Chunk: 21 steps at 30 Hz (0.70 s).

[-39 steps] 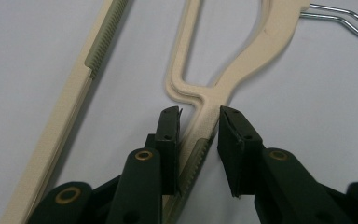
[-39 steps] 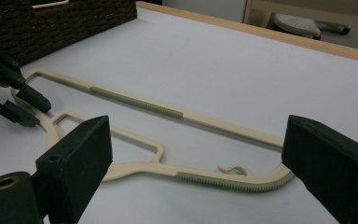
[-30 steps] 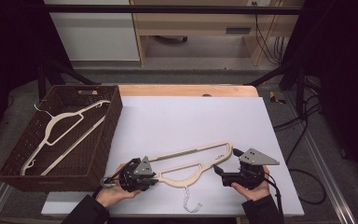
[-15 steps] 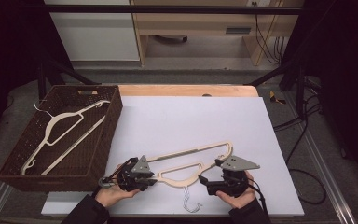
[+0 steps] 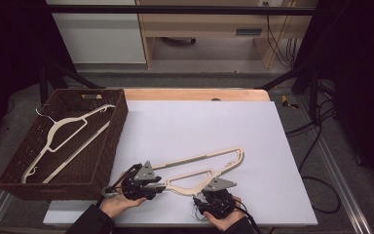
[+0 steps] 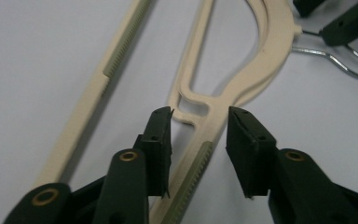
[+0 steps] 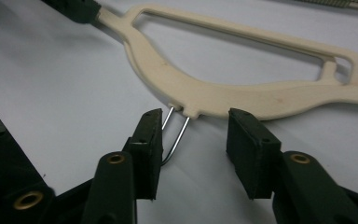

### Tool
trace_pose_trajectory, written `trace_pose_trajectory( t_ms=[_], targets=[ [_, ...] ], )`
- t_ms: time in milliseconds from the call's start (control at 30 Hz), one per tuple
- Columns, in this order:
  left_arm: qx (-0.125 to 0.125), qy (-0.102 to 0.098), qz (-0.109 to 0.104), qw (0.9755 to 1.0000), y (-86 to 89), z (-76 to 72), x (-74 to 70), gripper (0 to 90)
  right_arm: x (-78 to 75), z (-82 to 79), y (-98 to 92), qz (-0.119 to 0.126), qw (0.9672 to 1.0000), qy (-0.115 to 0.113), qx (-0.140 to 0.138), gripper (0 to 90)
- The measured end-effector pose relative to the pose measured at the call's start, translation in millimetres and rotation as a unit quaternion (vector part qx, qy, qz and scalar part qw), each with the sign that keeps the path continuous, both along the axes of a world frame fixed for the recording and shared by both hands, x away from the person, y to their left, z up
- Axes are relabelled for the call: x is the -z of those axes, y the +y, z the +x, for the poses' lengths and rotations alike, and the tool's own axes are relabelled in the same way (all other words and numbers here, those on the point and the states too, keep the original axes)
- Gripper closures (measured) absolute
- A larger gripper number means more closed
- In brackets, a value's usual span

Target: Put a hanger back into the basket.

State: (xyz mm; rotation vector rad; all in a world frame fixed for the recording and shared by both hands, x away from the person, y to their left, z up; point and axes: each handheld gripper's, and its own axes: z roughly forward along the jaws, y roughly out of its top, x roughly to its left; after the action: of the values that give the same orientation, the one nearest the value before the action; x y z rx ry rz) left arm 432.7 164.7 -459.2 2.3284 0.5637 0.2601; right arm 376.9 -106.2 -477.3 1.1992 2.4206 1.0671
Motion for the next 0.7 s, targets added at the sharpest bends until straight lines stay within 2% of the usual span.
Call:
trace_pose_trajectory(
  t_ms=[67, 100, 167, 233, 300, 333, 400, 433, 533, 567, 667, 700],
  targets=[
    [-0.015, -0.011, -0.021, 0.9996, 5.2, 0.0, -4.7, 53.5, 0.1, -1.1, 2.2, -0.003, 1.0000, 0.002, -0.001, 61.5],
    [-0.024, -0.014, -0.033, 0.9991, 8.0, 0.2, -6.7, 50.7, -0.5, -2.3, 3.9, -0.019, 0.9998, -0.006, 0.000, 66.0],
    [-0.039, -0.018, -0.052, 0.9977, 13.8, 0.9, -10.7, 45.4, -1.3, -3.7, 6.7, -0.016, 0.9999, 0.001, 0.003, 71.2],
    [-0.050, -0.022, -0.067, 0.9962, 18.7, 0.8, -13.7, 40.1, -1.9, -5.6, 9.9, -0.034, 0.9994, -0.003, 0.006, 76.2],
    [-0.061, -0.020, -0.080, 0.9947, 23.6, 0.0, -16.0, 36.4, -3.6, -7.7, 15.0, -0.041, 0.9990, 0.007, 0.016, 81.9],
    [-0.061, -0.020, -0.080, 0.9947, 23.6, 0.0, -16.0, 35.8, -4.3, -7.1, 16.3, -0.043, 0.9987, 0.012, 0.025, 82.7],
    [-0.066, -0.020, -0.086, 0.9939, 26.1, -0.9, -17.3, 34.8, -5.7, -5.0, 15.8, -0.030, 0.9984, 0.031, 0.036, 83.8],
    [-0.066, -0.020, -0.086, 0.9939, 26.1, -0.9, -17.3, 34.1, -6.7, -4.5, 16.7, -0.012, 0.9975, 0.049, 0.049, 84.2],
    [-0.066, -0.020, -0.091, 0.9935, 26.6, -1.3, -18.0, 33.2, -6.5, -0.5, 11.7, -0.006, 0.9967, 0.062, 0.052, 85.0],
    [-0.065, -0.021, -0.093, 0.9934, 25.5, -1.7, -17.6, 32.7, -6.9, 2.7, 8.4, 0.016, 0.9951, 0.080, 0.056, 85.8],
    [-0.061, -0.018, -0.092, 0.9937, 23.9, -1.9, -16.9, 31.9, -7.1, 5.0, 6.3, 0.019, 0.9946, 0.085, 0.057, 86.7],
    [-0.059, -0.018, -0.091, 0.9940, 23.2, -2.2, -16.6, 31.7, -8.0, 6.1, 4.6, 0.014, 0.9948, 0.080, 0.062, 87.6]
  ],
)
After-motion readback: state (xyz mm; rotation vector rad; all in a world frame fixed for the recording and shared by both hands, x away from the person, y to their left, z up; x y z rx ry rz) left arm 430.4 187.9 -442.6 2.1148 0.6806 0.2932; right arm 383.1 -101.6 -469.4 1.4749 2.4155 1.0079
